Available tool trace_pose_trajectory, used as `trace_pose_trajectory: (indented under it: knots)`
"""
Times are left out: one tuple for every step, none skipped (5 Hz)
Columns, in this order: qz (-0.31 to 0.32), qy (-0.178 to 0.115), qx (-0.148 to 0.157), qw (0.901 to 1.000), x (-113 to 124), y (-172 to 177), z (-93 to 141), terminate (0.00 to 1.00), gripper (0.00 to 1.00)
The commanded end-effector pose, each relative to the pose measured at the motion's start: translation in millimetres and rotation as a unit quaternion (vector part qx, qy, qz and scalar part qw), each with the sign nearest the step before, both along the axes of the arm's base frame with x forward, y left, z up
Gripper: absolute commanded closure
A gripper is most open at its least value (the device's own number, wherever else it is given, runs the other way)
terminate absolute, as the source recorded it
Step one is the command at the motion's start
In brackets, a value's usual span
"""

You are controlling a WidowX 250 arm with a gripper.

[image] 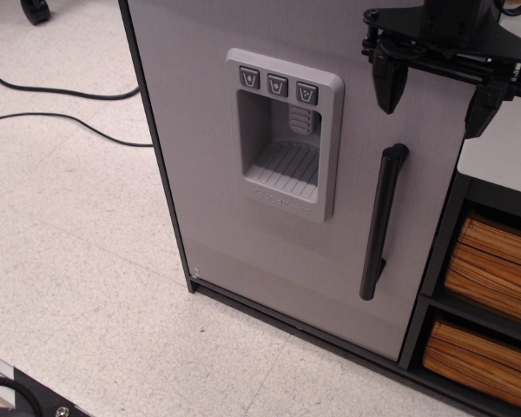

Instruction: Open fridge

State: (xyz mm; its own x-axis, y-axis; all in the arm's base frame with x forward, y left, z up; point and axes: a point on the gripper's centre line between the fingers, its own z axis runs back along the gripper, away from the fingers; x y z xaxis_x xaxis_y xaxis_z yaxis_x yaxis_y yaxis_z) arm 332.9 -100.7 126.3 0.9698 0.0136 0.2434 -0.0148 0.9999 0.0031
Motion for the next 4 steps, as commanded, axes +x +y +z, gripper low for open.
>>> trace_pose_trajectory:
  knots:
    - [0.000, 0.000, 0.000, 1.0000, 0, 0, 0, 0.00, 0.00]
    - [0.019, -0.007, 0.008, 0.9998, 8, 23, -5, 0.00, 0.00]
    - [0.040, -0.002, 0.015, 0.9991, 12, 42, -5, 0.00, 0.00]
    - [0.041, -0.023, 0.024, 0.9986, 20, 56, -19, 0.00, 0.00]
